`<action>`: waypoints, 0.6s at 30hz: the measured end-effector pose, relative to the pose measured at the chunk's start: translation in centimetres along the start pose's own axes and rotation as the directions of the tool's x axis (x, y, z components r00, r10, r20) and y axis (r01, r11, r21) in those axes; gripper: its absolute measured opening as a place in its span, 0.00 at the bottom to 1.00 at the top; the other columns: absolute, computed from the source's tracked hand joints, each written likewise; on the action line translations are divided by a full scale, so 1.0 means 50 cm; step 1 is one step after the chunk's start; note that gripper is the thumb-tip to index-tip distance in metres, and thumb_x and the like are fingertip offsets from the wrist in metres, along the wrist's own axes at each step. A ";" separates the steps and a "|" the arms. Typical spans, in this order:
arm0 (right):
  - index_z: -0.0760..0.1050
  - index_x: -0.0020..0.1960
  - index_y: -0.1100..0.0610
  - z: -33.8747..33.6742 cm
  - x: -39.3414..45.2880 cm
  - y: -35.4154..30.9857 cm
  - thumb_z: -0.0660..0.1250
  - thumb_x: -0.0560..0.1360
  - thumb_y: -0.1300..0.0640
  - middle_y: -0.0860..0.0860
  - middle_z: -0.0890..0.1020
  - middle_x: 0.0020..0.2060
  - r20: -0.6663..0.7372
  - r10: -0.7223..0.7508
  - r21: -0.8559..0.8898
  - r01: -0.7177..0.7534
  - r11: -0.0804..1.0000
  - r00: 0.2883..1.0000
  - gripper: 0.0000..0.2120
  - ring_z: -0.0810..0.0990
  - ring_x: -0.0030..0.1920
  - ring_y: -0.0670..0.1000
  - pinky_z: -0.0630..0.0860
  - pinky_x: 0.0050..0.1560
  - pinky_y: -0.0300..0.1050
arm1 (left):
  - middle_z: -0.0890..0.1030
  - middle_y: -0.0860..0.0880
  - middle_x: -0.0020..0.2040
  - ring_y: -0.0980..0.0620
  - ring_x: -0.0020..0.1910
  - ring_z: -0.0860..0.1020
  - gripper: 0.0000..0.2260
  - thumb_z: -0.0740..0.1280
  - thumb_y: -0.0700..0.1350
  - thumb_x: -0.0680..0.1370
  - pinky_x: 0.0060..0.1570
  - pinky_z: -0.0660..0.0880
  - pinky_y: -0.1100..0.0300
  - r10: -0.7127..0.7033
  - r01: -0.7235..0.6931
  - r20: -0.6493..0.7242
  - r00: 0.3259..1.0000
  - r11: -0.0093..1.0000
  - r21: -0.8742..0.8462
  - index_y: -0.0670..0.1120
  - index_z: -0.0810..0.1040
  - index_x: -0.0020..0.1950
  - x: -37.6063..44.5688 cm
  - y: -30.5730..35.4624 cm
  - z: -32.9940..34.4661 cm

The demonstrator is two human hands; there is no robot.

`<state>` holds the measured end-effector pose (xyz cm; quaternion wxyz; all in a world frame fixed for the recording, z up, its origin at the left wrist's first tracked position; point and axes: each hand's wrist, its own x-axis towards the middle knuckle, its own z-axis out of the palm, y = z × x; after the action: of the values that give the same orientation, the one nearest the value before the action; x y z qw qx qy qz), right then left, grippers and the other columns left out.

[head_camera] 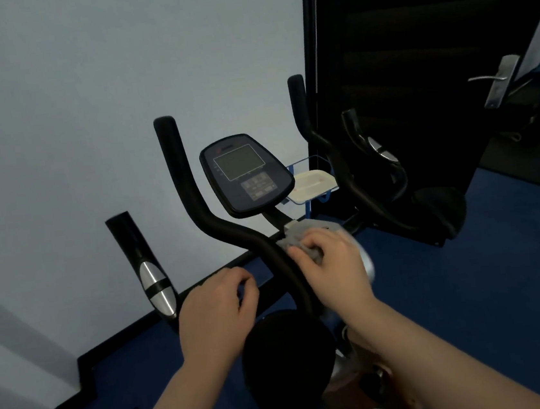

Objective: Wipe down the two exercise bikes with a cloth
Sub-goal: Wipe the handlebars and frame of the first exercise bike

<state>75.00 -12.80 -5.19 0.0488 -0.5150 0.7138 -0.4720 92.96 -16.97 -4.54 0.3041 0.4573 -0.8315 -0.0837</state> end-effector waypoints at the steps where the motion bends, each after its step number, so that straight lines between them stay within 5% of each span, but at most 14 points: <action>1: 0.73 0.35 0.53 0.001 0.013 -0.001 0.70 0.75 0.51 0.44 0.76 0.39 0.029 0.007 -0.017 -0.006 1.000 1.000 0.12 0.73 0.48 0.50 0.62 0.43 0.38 | 0.79 0.58 0.36 0.59 0.32 0.74 0.05 0.66 0.47 0.77 0.29 0.66 0.66 0.001 -0.001 -0.005 1.000 1.000 0.001 0.53 0.81 0.44 0.001 0.000 0.001; 5: 0.76 0.44 0.55 0.017 0.041 -0.021 0.66 0.78 0.49 0.46 0.77 0.45 0.068 0.039 -0.123 -0.030 0.992 0.997 0.10 0.71 0.51 0.47 0.61 0.45 0.37 | 0.79 0.58 0.37 0.59 0.32 0.74 0.06 0.66 0.47 0.78 0.30 0.65 0.67 -0.016 0.016 0.014 1.000 1.000 -0.001 0.54 0.81 0.44 0.001 0.001 -0.001; 10: 0.73 0.41 0.54 -0.022 -0.011 -0.017 0.67 0.78 0.51 0.44 0.75 0.39 0.102 0.084 0.117 -0.095 0.989 0.991 0.10 0.73 0.44 0.45 0.65 0.41 0.33 | 0.81 0.62 0.42 0.63 0.42 0.78 0.07 0.64 0.52 0.78 0.39 0.73 0.63 -0.160 0.172 0.069 0.985 0.951 -0.257 0.59 0.81 0.47 -0.002 0.004 -0.020; 14: 0.76 0.40 0.50 -0.070 -0.035 -0.044 0.68 0.77 0.52 0.45 0.78 0.39 0.080 0.083 0.344 -0.105 0.933 0.993 0.07 0.77 0.43 0.43 0.69 0.42 0.30 | 0.82 0.63 0.47 0.63 0.51 0.79 0.10 0.65 0.43 0.79 0.48 0.73 0.66 -0.222 0.238 0.096 0.970 0.804 -0.545 0.57 0.82 0.49 -0.044 0.030 -0.025; 18: 0.78 0.46 0.49 -0.043 -0.099 -0.071 0.66 0.77 0.49 0.44 0.78 0.46 0.250 0.044 0.346 -0.131 0.929 0.967 0.05 0.77 0.49 0.45 0.75 0.52 0.44 | 0.83 0.58 0.48 0.61 0.51 0.80 0.12 0.63 0.36 0.80 0.51 0.73 0.71 -0.285 0.239 0.038 0.958 0.715 -0.657 0.52 0.82 0.50 -0.081 0.054 -0.022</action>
<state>78.57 -7.67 -3.51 0.2485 -0.5176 0.6267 -0.5268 93.32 -12.00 -4.26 0.4570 0.4372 -0.6656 -0.3963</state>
